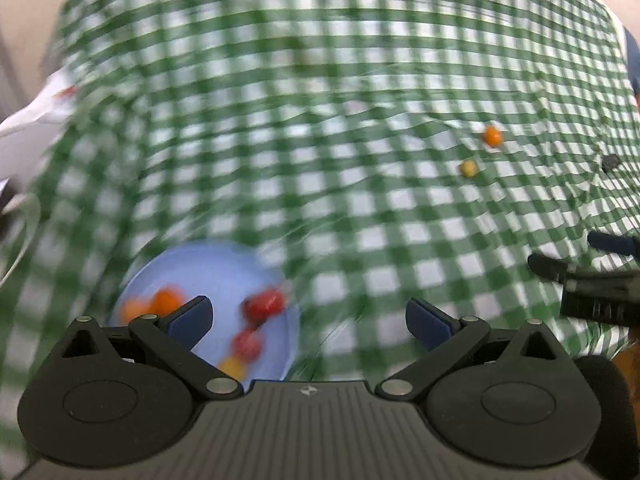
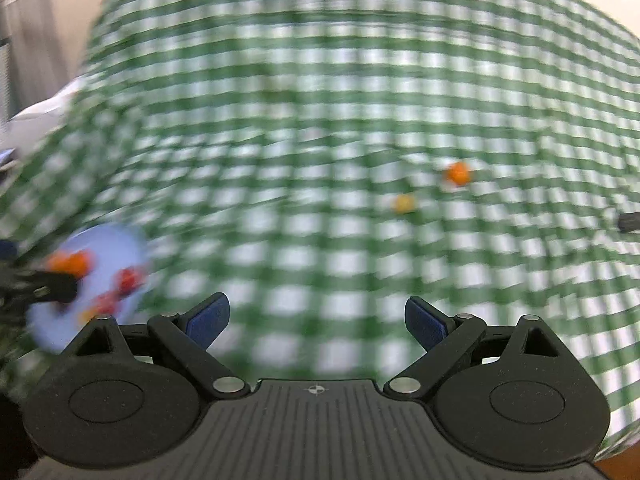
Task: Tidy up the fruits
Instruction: 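Grasp a yellow fruit with the left tool while the right tool grasps a small orange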
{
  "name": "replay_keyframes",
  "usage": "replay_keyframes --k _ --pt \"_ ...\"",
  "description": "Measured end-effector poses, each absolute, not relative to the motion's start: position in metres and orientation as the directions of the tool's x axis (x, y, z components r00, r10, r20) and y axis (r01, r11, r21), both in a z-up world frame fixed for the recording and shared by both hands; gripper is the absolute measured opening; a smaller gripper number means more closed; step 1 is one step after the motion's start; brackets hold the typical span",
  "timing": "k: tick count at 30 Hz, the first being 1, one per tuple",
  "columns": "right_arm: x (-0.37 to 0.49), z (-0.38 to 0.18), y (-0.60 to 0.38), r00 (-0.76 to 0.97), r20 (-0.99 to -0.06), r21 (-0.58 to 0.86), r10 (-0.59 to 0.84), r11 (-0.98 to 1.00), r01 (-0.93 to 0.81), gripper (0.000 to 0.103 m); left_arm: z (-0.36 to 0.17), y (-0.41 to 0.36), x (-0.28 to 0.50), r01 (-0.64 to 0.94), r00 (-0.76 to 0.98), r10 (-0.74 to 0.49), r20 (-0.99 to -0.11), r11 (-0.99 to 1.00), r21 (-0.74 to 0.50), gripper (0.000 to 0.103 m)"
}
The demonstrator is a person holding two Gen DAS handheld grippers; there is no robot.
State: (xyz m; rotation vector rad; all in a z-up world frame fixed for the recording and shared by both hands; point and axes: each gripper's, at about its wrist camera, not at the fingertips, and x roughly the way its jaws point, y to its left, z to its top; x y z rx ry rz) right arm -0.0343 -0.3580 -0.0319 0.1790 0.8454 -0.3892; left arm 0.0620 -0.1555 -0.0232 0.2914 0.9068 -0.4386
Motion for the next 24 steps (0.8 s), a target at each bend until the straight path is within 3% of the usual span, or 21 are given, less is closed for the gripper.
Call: replay_keyframes --k 6,8,10,16,19,21,24 --pt "-0.002 -0.057 -0.471 0.608 -0.701 -0.019 -0.374 0.861 0.508 0.093 -0.047 -0.259 0.108 0.629 0.509 -0.372 -0.776 0.776 0.04 0.103" --pt "0.017 -0.072 -0.504 0.622 -0.686 -0.027 -0.377 0.868 0.496 0.079 -0.061 -0.295 0.121 0.683 0.498 -0.413 -0.762 0.728 0.052 0.103" --pt "0.038 -0.092 -0.535 0.628 -0.688 -0.036 -0.363 0.882 0.47 0.071 -0.077 -0.33 0.134 0.73 0.49 -0.45 -0.746 0.68 0.069 0.103" --pt "0.092 -0.15 -0.594 0.629 -0.716 0.017 -0.302 0.894 0.448 0.064 -0.128 -0.408 0.167 0.797 0.441 -0.482 -0.757 0.598 0.084 0.1" --pt "0.11 -0.168 -0.606 0.636 -0.72 0.027 -0.277 0.905 0.425 0.064 -0.149 -0.428 0.179 0.823 0.41 -0.485 -0.773 0.562 0.084 0.09" --pt "0.118 -0.177 -0.611 0.637 -0.722 0.029 -0.27 0.908 0.417 0.064 -0.158 -0.439 0.185 0.839 0.386 -0.484 -0.785 0.538 0.081 0.075" --pt "0.128 -0.187 -0.618 0.641 -0.722 0.037 -0.261 0.91 0.412 0.064 -0.168 -0.45 0.191 0.847 0.379 -0.492 -0.783 0.525 0.08 0.069"
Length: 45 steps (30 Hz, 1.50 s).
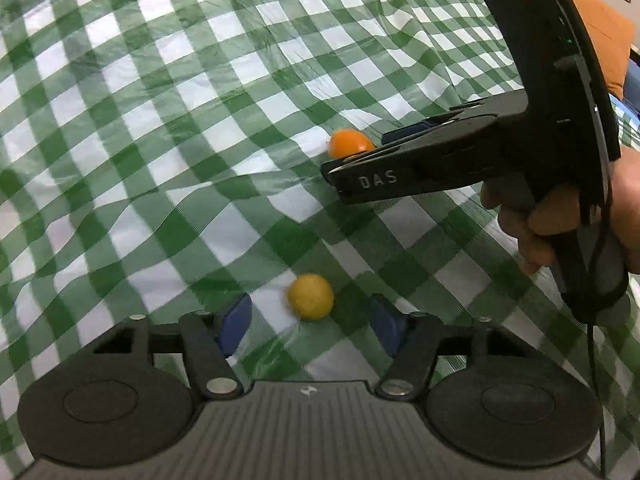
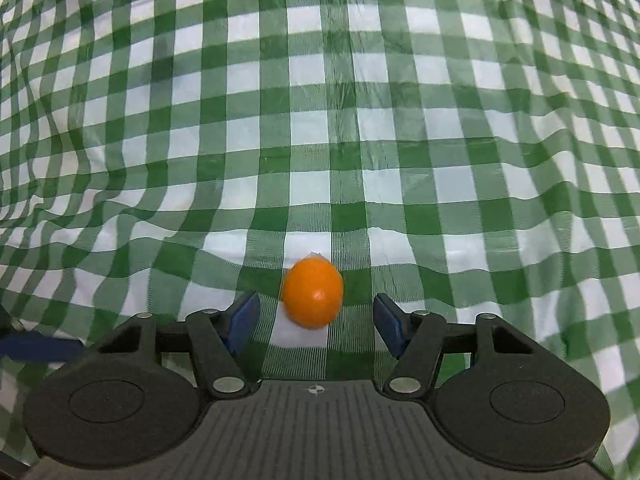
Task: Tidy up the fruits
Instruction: 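Grasp a yellow fruit with the left tool while the right tool grasps a small orange, then carry both fruits to the blue plate and open both tools to release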
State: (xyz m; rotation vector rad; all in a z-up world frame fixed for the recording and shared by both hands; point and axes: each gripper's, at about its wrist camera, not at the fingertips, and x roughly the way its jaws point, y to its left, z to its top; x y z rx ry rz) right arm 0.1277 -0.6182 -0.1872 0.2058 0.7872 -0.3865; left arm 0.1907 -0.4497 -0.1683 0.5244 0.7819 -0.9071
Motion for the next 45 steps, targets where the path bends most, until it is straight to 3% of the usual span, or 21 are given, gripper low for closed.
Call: replay_keyframes --k 1,4,5,13,18,24,34,45 --pt "0.129 -0.189 -0.619 0.641 -0.723 0.04 -0.258 0.911 0.411 0.059 -0.17 -0.452 0.192 0.849 0.381 -0.495 -0.781 0.521 0.084 0.067" --pt "0.133 -0.19 -0.614 0.648 -0.719 0.036 -0.251 0.917 0.396 0.034 -0.173 -0.454 0.196 0.857 0.383 -0.505 -0.773 0.507 0.093 0.045" --pt "0.132 -0.189 -0.611 0.648 -0.719 0.027 -0.251 0.922 0.387 0.034 -0.172 -0.453 0.196 0.862 0.375 -0.517 -0.769 0.499 0.085 0.028" --pt "0.095 -0.15 -0.607 0.639 -0.67 -0.01 -0.376 0.866 0.499 0.034 -0.129 -0.406 0.18 0.828 0.391 -0.519 -0.76 0.559 0.045 0.028" --pt "0.036 -0.1 -0.571 0.68 -0.637 0.027 -0.362 0.871 0.49 0.034 -0.078 -0.334 0.146 0.773 0.442 -0.491 -0.751 0.633 0.042 0.028" --pt "-0.024 -0.038 -0.474 0.762 -0.598 0.109 -0.249 0.916 0.385 0.034 -0.024 -0.243 0.095 0.695 0.491 -0.407 -0.77 0.716 0.064 0.028" --pt "-0.072 0.017 -0.292 0.793 -0.605 0.283 0.077 0.951 0.124 0.034 0.027 -0.106 0.007 0.549 0.55 -0.292 -0.782 0.832 0.076 0.028" --pt "-0.117 0.048 -0.183 0.763 -0.617 0.209 0.193 0.975 -0.077 0.034 0.048 -0.026 -0.064 0.465 0.606 -0.271 -0.748 0.883 0.056 0.028"
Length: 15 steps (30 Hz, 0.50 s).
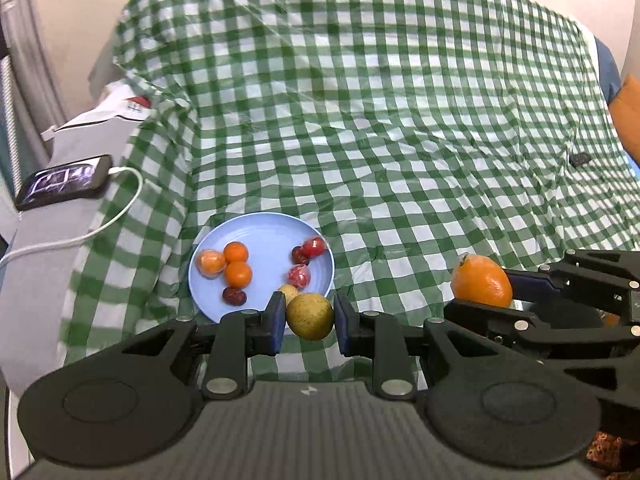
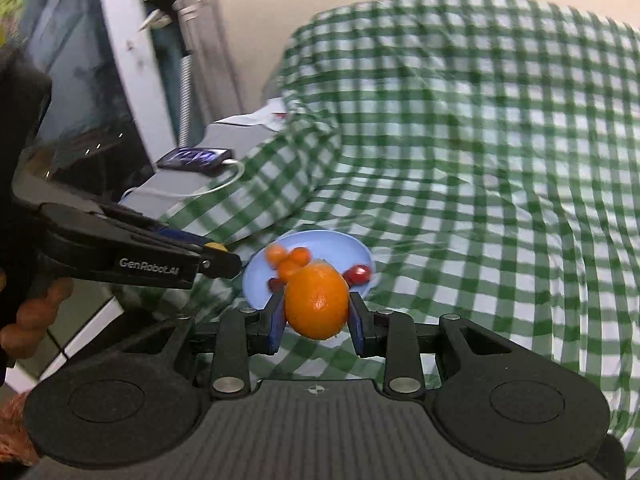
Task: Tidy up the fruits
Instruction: 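Carry both fruits to the blue plate and open both tools to release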
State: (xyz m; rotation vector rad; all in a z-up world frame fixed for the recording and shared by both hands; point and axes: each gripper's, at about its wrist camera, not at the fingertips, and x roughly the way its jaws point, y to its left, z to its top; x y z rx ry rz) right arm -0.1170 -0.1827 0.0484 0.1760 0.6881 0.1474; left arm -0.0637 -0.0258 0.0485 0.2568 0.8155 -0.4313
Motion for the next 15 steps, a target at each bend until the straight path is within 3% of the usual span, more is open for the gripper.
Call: replay_keyframes --k 15 --pt "-0.141 0.07 -0.139 0.771 -0.615 0.083 0.168 0.985 -0.149 0.034 0.056 0.01 -0.106 0.401 0.649 -0.295 -0.701 0.916 -0.015 0.028"
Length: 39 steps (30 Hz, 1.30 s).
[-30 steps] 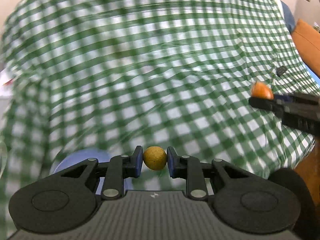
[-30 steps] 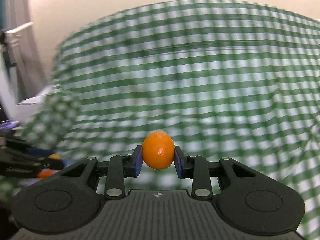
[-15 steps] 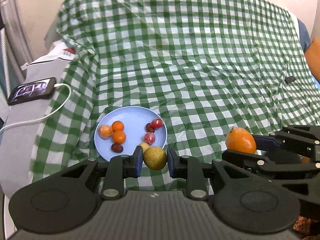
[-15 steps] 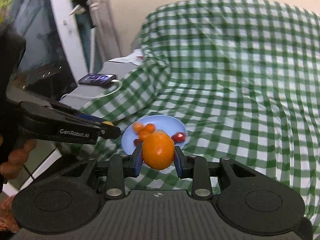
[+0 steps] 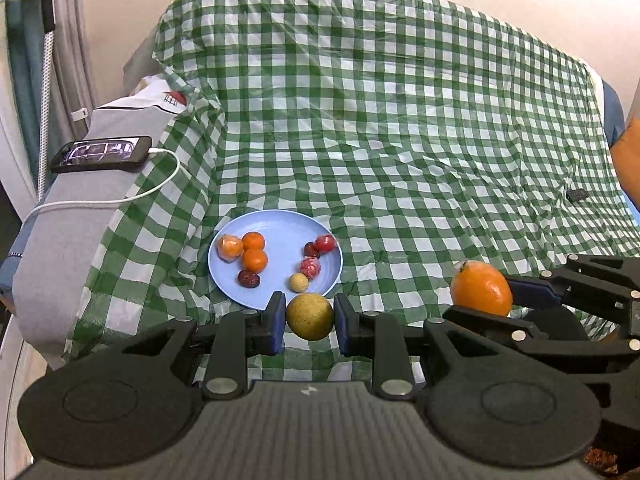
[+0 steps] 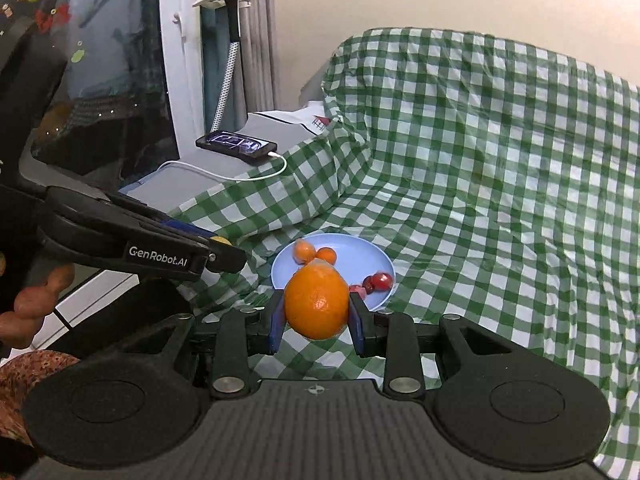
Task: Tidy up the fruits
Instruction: 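Carry both fruits to the blue plate and open both tools to release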
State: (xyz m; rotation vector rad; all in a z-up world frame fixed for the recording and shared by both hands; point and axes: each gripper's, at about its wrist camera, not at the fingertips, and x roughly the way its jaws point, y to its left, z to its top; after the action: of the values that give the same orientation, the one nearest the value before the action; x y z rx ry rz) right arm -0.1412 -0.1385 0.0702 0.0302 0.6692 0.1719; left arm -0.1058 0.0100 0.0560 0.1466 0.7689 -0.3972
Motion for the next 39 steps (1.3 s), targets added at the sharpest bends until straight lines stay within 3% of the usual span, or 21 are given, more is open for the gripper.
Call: replay_keyframes --k 39 --pt "-0.075 0.031 -0.138 0.651 -0.738 0.105 0.175 0.984 -0.145 0.034 0.03 0.015 -0.03 0.371 0.605 -0.289 -0.742 0.927 -0.059 0.028"
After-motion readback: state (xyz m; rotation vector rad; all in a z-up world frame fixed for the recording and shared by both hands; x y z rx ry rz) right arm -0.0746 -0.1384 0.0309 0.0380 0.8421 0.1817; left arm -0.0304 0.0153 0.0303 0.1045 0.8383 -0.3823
